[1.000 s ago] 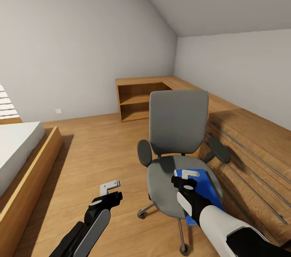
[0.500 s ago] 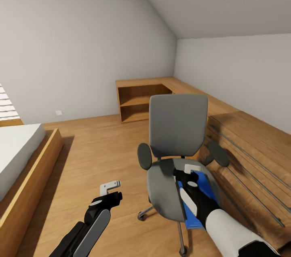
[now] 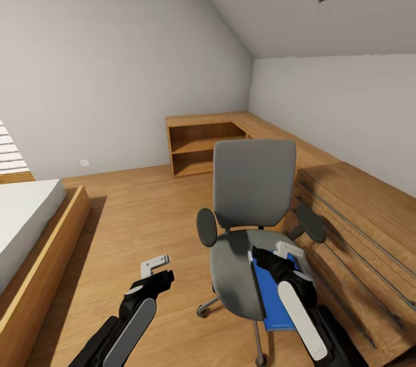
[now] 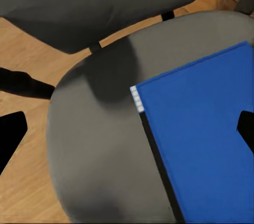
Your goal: In the bedroom, organize the workspace by keeping the computer under the desk, ensuring the monitor is on the desk, placing the keyboard on the desk next to the monitor, placing the mouse on the desk next to the keyboard, moving the folder from the swivel chair onto the desk next to the mouse, stacking the notebook on top of the folder with the pen on top of the notebook, and positioning the swivel chair next to the desk.
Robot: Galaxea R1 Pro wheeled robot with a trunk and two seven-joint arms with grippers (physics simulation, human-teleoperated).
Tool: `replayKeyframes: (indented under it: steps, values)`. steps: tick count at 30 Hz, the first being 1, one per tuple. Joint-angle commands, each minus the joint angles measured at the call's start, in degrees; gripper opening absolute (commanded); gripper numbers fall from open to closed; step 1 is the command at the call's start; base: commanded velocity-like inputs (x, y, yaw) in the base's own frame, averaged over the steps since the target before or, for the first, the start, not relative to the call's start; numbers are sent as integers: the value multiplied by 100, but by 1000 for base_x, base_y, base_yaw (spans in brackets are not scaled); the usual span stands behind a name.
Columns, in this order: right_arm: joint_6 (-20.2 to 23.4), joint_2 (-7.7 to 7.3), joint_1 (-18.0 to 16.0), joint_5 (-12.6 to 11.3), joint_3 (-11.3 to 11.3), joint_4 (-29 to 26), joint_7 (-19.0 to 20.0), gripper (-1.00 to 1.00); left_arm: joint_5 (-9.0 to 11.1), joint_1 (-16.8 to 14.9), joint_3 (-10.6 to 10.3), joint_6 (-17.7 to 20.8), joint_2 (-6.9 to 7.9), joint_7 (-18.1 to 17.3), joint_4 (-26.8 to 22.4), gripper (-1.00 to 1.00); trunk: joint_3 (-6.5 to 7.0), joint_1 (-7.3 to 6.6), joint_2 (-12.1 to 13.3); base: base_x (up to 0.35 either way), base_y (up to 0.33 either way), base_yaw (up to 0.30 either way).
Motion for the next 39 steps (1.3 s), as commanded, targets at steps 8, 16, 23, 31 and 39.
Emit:
replayKeyframes:
  steps: [8, 16, 23, 31, 39]
  values:
    - [186, -33, 102, -405, -107, -290, -107, 100, 331, -6, -7, -30, 36, 31, -11, 100, -6, 0, -3, 0, 0, 0]
    - [233, -44, 108, -977, -628, -176, -116, 100, 443, -6, -4, -26, 40, 16, -11, 100, 0, 0, -3, 0, 246, -60]
    - [228, -24, 107, -1009, -1103, -69, -116, 100, 443, -6, -4, -26, 40, 16, -5, 100, -3, 0, -3, 0, 300, -79]
    - [241, -26, 107, -1021, -1407, -14, -115, 100, 430, -6, 11, -34, 40, 25, -28, 100, -3, 0, -3, -26, 50, -77]
    - [251, -53, 167, -1914, -1988, 83, -78, 100, 432, -6, 192, -43, 40, 42, -263, 100, -3, 0, -3, -3, -2, -276]
